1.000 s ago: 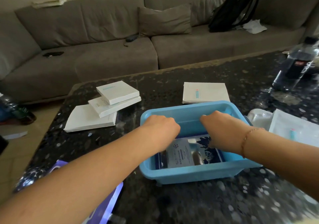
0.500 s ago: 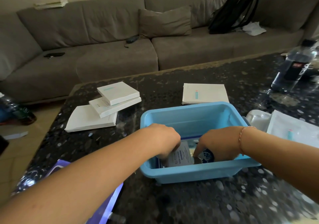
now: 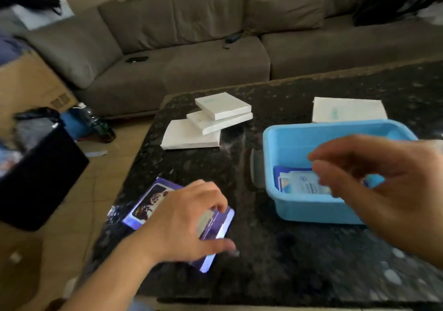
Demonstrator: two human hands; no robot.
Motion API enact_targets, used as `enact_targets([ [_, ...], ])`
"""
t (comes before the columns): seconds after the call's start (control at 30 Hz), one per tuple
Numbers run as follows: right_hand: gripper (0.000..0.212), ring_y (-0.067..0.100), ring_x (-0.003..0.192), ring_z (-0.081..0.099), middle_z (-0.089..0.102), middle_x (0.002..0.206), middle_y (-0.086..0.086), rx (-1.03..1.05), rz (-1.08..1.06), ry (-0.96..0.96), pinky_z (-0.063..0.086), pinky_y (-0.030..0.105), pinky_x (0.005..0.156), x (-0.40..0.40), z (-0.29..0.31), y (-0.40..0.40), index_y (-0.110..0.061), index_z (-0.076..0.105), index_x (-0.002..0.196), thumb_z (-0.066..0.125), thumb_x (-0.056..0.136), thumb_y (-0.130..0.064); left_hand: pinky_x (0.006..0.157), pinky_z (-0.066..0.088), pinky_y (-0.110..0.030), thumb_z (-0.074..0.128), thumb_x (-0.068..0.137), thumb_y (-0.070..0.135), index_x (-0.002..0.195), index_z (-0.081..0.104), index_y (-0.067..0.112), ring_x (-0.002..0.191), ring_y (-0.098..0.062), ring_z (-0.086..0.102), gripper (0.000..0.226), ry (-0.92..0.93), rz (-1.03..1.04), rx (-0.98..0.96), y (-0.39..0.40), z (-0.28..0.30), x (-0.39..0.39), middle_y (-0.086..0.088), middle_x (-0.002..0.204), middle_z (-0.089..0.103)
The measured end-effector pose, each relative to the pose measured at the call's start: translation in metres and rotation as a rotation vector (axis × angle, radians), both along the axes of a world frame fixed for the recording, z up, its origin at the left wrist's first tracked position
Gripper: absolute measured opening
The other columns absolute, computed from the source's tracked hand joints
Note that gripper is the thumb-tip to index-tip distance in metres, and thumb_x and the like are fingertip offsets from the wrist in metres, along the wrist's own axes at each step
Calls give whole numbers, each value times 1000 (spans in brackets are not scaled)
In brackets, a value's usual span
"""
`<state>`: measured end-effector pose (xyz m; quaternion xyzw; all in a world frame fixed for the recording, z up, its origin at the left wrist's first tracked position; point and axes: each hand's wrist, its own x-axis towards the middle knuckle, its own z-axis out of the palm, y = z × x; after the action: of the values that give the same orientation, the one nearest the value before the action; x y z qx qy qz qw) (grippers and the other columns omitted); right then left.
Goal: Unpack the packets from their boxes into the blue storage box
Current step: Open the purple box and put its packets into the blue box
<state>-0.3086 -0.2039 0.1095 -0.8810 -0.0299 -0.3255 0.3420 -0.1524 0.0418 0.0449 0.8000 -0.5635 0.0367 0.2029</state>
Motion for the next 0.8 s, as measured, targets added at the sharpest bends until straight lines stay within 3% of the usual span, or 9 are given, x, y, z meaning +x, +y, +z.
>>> enact_targets([
  [0.1,13,2,52,57,64,65,-15,-13,120,43,45,18,51,-1,-25,35,-28,72,86,62,85,-37,98,39,-28,69,56,80,115,40,37,117,-5,40,78,-30,0,369,35,-29,-11,21,126,36],
  [0.17,12,0,53,55,65,67,-16,-38,157,118,46,17,52,3,-47,50,-29,71,88,64,85,-38,108,29,-29,66,57,79,123,36,38,130,-9,30,83,-46,7,438,51,-44,-14,18,137,29],
  [0.23,12,-2,52,52,65,68,-15,-66,165,176,46,18,52,7,-66,61,-32,68,91,63,85,-41,105,30,-29,60,64,77,123,42,36,127,-13,34,75,-153,10,400,58,-51,-13,14,137,35],
  [0.37,15,-5,49,47,57,63,-24,-34,174,228,42,11,50,7,-82,72,-33,68,90,61,85,-45,94,45,-37,68,80,49,108,59,29,112,-18,50,35,-279,-59,208,63,-58,-10,8,122,56],
  [0.53,12,-6,51,52,64,69,-20,-41,172,246,46,14,51,6,-92,81,-36,67,90,63,82,-45,82,48,-36,64,79,22,99,67,21,89,-20,58,20,-336,23,-38,55,-73,-25,4,101,64],
  [0.67,10,-14,56,49,64,73,-23,-124,157,278,43,5,54,0,-102,92,-38,67,88,66,79,-43,73,53,-32,70,84,17,91,74,11,83,-15,64,10,-182,259,-427,51,-79,-27,4,89,70],
  [0.8,13,-8,72,59,65,96,-24,-201,194,222,51,13,60,8,-106,111,-37,66,96,65,82,-36,62,45,-7,57,91,25,83,67,6,78,2,62,22,121,506,-746,48,-51,-32,6,79,65],
])
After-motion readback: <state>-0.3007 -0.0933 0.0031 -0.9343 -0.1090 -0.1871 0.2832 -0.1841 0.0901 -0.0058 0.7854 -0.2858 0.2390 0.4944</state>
